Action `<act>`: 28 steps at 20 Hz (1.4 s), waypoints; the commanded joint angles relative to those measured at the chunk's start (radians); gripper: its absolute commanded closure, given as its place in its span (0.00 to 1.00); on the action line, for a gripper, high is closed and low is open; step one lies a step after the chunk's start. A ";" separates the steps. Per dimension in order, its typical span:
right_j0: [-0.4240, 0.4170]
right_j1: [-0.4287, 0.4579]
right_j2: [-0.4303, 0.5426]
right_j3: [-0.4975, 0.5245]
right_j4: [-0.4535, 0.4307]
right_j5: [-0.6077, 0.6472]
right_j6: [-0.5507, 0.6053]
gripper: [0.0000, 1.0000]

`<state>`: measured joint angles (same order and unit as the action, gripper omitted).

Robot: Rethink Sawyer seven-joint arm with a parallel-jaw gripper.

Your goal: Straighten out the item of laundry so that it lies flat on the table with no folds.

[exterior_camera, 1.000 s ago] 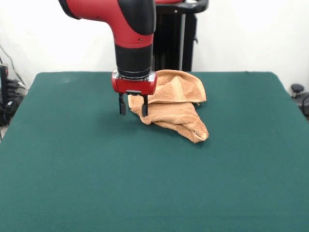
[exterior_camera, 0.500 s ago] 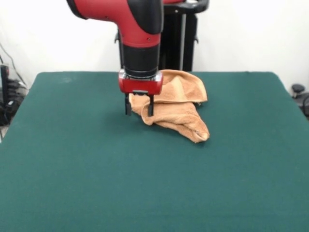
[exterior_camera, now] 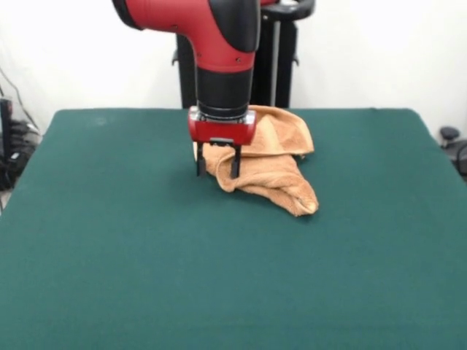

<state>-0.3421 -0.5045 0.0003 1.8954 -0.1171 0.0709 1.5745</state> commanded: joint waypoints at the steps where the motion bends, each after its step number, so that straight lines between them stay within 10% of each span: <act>1: 0.057 0.036 0.049 0.013 0.009 -0.036 0.185 0.00; 19: 0.084 0.052 0.037 -0.004 0.016 -0.049 0.187 0.00; 20: 0.085 0.051 0.037 -0.005 0.013 -0.054 0.186 1.00; 28: 0.085 0.047 0.035 0.001 0.016 -0.054 0.189 1.00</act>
<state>-0.2940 -0.4909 -0.0123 1.8951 -0.1171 0.0561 1.5745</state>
